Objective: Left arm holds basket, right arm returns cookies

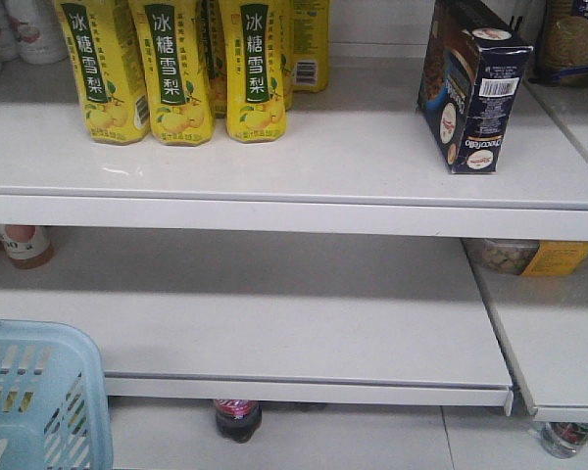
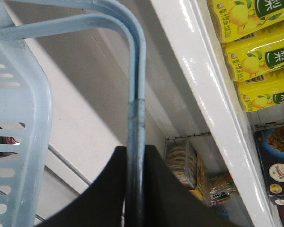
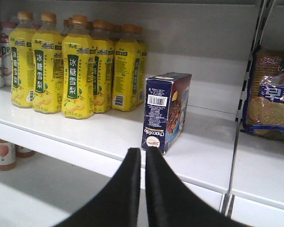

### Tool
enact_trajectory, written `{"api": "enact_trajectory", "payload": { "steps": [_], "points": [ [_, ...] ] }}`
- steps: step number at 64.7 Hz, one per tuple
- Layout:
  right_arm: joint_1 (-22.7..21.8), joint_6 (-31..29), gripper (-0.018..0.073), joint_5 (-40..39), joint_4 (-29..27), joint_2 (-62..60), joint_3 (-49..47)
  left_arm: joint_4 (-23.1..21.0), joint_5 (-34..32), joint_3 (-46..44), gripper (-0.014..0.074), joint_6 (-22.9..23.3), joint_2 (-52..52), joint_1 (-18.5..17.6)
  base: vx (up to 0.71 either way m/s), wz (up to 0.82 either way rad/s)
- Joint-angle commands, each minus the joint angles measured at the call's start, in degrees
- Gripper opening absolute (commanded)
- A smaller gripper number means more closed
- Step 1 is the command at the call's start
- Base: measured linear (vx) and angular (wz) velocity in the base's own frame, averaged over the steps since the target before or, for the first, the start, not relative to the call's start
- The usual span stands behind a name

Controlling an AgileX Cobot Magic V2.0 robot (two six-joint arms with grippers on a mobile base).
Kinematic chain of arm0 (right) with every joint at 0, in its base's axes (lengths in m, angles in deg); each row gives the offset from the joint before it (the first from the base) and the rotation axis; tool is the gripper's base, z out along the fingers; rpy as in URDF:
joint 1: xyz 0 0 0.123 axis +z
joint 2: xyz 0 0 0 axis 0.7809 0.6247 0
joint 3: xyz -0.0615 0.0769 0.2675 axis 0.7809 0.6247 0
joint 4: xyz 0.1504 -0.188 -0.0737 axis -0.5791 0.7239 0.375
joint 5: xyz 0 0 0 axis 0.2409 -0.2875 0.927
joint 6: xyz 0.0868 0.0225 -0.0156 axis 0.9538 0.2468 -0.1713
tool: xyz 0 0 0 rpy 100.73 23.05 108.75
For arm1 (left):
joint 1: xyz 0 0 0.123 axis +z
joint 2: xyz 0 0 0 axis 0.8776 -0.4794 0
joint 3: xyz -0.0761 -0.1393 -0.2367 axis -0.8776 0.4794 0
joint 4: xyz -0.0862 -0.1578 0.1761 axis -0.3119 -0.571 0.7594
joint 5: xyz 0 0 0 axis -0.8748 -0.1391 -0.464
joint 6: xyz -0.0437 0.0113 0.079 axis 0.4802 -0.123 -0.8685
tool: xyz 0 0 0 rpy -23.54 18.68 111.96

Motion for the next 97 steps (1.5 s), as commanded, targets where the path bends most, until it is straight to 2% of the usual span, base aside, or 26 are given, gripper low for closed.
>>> {"api": "enact_trajectory", "payload": {
  "steps": [1,10,22,34,48,59,73,89,97],
  "points": [
    [0.0,-0.3,-0.0006,-4.2,1.1,0.8,-1.2,1.0,-5.4,-1.5,-0.0003,-3.4,-0.2,0.0,0.00,0.00],
    [0.0,-0.3,-0.0006,-4.2,1.1,0.8,-1.2,0.5,-5.3,-1.5,-0.0003,-11.5,-0.2,1.7,0.00,0.00],
    [0.0,-0.3,-0.0006,-4.2,1.1,0.8,-1.2,-0.8,-5.3,-1.5,-0.0003,-20.1,0.0,5.1,0.00,0.00],
    [0.0,-0.3,-0.0006,-4.2,1.1,0.8,-1.2,-4.6,-5.2,-1.5,-0.0003,-33.7,0.0,8.2,0.00,0.00],
    [0.0,-0.3,-0.0006,-4.2,1.1,0.8,-1.2,-7.1,-5.3,-1.3,-0.0003,-45.9,0.8,11.2,0.00,0.00],
    [0.0,-0.3,-0.0006,-4.2,1.1,0.8,-1.2,-10.3,-11.5,4.3,-0.0003,-54.9,7.3,14.9,0.00,0.00],
    [0.0,-0.3,-0.0006,-4.2,1.1,0.8,-1.2,-10.7,-15.9,11.4,-0.0003,-63.7,16.5,16.2,0.00,0.00],
    [0.0,-0.3,-0.0006,-4.2,1.1,0.8,-1.2,-15.6,-16.9,17.7,-0.0003,-74.9,25.7,16.2,0.00,0.00],
    [0.0,-0.3,-0.0006,-4.2,1.1,0.8,-1.2,-15.4,-20.1,21.6,-0.0003,-76.5,29.4,16.1,0.00,0.00]
  ]
}}
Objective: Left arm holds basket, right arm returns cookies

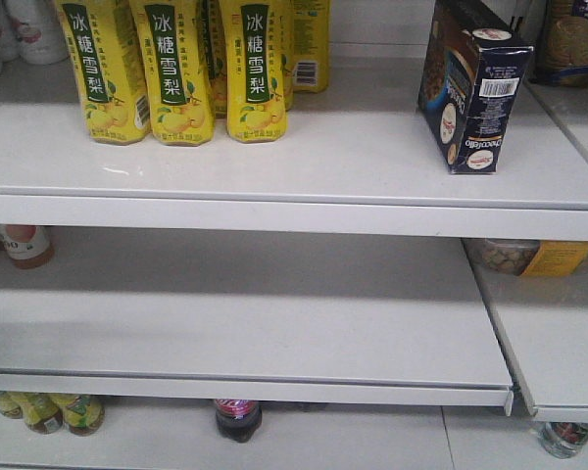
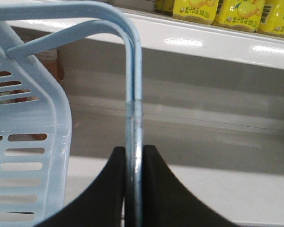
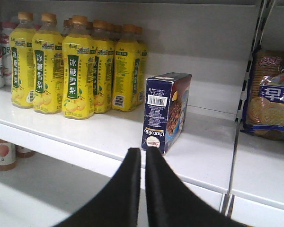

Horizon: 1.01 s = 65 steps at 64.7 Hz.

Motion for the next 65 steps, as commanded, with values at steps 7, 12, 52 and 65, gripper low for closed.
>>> {"api": "enact_trajectory", "payload": {
  "steps": [7,12,52,65],
  "points": [
    [0.0,-0.3,-0.0006,-4.1,1.1,0.8,-1.3,1.1,-13.4,4.0,-0.0003,-3.2,1.7,0.0,0.00,0.00],
    [0.0,-0.3,-0.0006,-4.1,1.1,0.8,-1.3,4.2,-12.2,4.0,-0.0003,-3.2,1.7,0.0,0.00,0.00],
    [0.0,-0.3,-0.0006,-4.2,1.3,0.8,-1.3,7.7,-13.2,4.1,-0.0003,-3.2,1.7,0.0,0.00,0.00],
    [0.0,-0.3,-0.0006,-4.2,1.3,0.8,-1.3,7.7,-13.2,3.9,-0.0003,-3.2,1.7,0.0,0.00,0.00]
  ]
}}
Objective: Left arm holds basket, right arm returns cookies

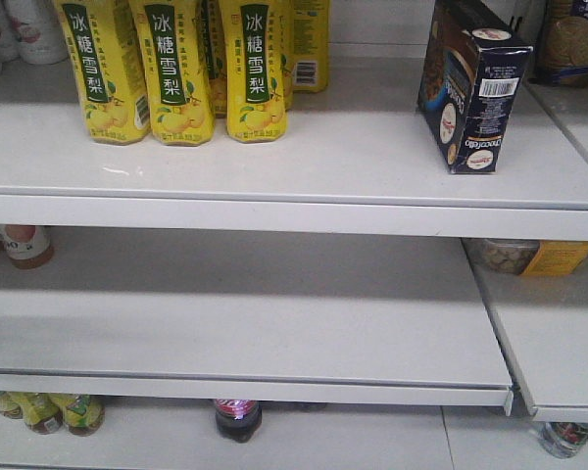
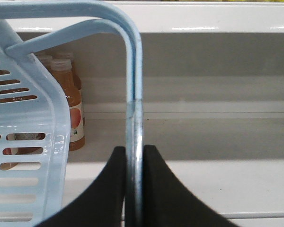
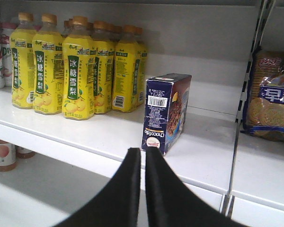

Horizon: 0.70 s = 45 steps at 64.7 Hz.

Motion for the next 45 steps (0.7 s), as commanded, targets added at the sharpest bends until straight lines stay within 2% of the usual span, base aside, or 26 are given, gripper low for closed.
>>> {"api": "enact_trajectory", "payload": {
  "steps": [1,45],
  "points": [
    [0.0,-0.3,-0.0006,-4.1,1.3,0.8,-1.3,0.7,-6.3,-1.7,-0.0003,-1.1,1.0,0.0,0.00,0.00],
    [0.0,-0.3,-0.0006,-4.0,1.3,0.8,-1.3,0.7,-6.3,-1.7,-0.0003,-1.1,1.0,0.0,0.00,0.00]
  ]
}}
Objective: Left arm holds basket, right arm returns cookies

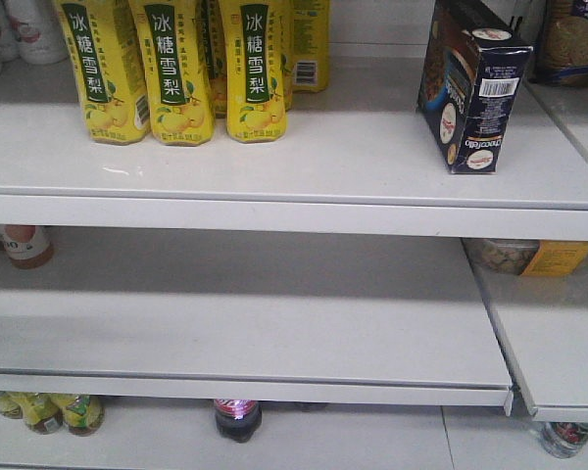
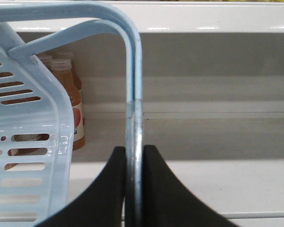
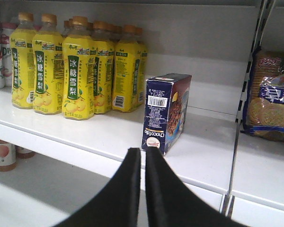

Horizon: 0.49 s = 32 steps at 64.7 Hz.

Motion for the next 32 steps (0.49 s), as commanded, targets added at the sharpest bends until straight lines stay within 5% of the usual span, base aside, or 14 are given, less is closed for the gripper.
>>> {"api": "enact_trajectory", "payload": {
  "steps": [1,32],
  "points": [
    [0.0,-0.3,-0.0006,-4.0,1.3,0.8,-1.3,0.7,-6.3,-1.7,-0.0003,-1.1,1.0,0.0,0.00,0.00],
    [-1.0,-2.7,-0.0006,-5.5,1.6,0.8,-1.1,0.7,-6.3,-1.7,-0.0003,-1.1,1.0,0.0,0.00,0.00]
  ]
}}
